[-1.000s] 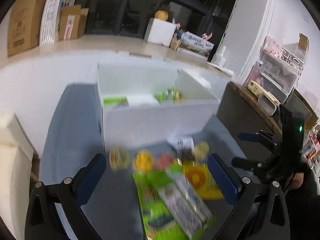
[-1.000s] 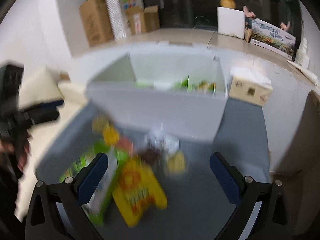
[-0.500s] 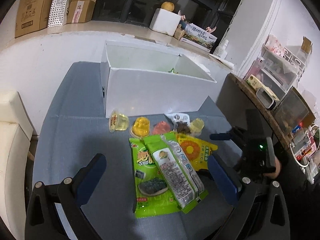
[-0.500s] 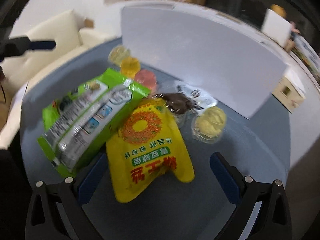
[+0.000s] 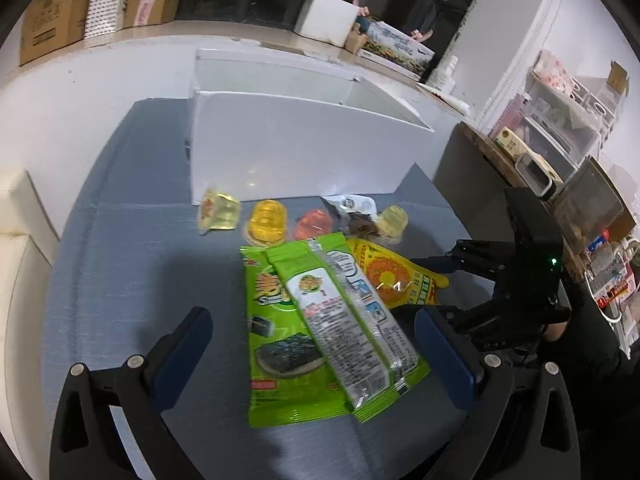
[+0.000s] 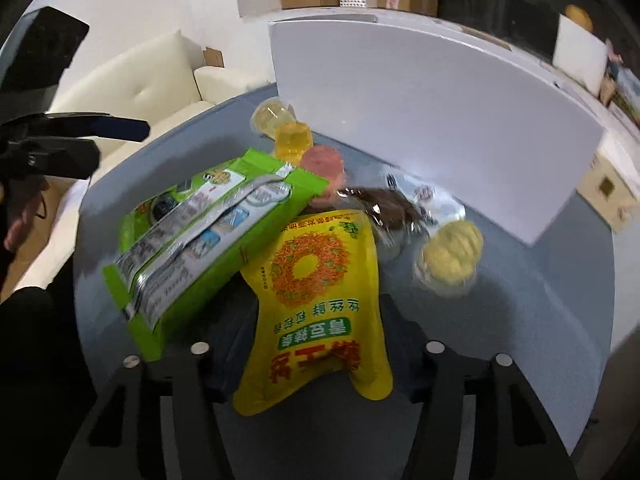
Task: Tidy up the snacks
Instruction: 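Grasp a green seaweed bag with the left gripper while the right gripper grasps the yellow bean bag, then lower the green bag and yellow bag into the white box and open both grippers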
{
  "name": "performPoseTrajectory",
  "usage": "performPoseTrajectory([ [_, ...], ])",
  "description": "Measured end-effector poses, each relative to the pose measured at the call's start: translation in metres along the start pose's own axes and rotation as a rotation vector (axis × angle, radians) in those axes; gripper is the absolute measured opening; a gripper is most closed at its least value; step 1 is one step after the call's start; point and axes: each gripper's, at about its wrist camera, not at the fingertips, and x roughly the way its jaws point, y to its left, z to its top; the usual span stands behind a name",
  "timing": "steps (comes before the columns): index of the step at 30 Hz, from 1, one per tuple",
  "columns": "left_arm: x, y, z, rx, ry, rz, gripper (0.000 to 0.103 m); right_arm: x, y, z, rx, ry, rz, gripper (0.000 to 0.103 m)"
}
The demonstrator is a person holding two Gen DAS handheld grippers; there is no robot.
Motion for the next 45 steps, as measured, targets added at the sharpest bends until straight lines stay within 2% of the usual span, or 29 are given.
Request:
performPoseTrajectory([
  [6, 0.011, -0.014, 0.001, 0.033, 0.022, -0.021, 0.103, -0.017, 0.007, -0.014, 0.001, -0.007, -0.039, 0.058],
  [12, 0.037, -0.032, -0.001, 0.073, 0.089, -0.041, 0.103, -0.064, -0.003, -0.042, 0.079, -0.046, -0.129, 0.058],
  [18, 0.079, -0.053, -0.004, 0.11, 0.171, 0.034, 0.103, -0.1, -0.017, -0.054, 0.218, -0.112, -0.182, 0.058],
  [20, 0.088, -0.063, -0.004, 0.167, 0.15, 0.115, 0.103, -0.106, -0.016, -0.056, 0.24, -0.127, -0.185, 0.058],
  [22, 0.094, -0.068, -0.005, 0.213, 0.154, 0.144, 0.102, -0.107, -0.013, -0.057, 0.246, -0.136, -0.187, 0.058],
  [23, 0.095, -0.071, -0.005, 0.232, 0.148, 0.156, 0.099, -0.106, -0.011, -0.056, 0.248, -0.138, -0.186, 0.058],
  [24, 0.095, -0.071, -0.005, 0.244, 0.146, 0.168, 0.087, -0.105, -0.01, -0.056, 0.251, -0.142, -0.184, 0.058],
  [26, 0.091, -0.071, -0.005, 0.268, 0.126, 0.209, 0.072, -0.104, -0.008, -0.056, 0.26, -0.15, -0.179, 0.058],
  [28, 0.086, -0.065, -0.002, 0.24, 0.122, 0.172, 0.072, -0.104, -0.007, -0.056, 0.272, -0.157, -0.173, 0.058],
  [31, 0.078, -0.061, -0.002, 0.234, 0.104, 0.158, 0.072, -0.105, -0.006, -0.054, 0.279, -0.174, -0.168, 0.058],
  [37, 0.038, -0.059, 0.01, 0.205, 0.0, 0.1, 0.072, -0.116, -0.007, -0.039, 0.304, -0.23, -0.164, 0.058],
  [45, -0.004, -0.038, 0.067, 0.119, -0.158, 0.049, 0.072, -0.123, -0.024, 0.02, 0.313, -0.316, -0.165, 0.058],
])
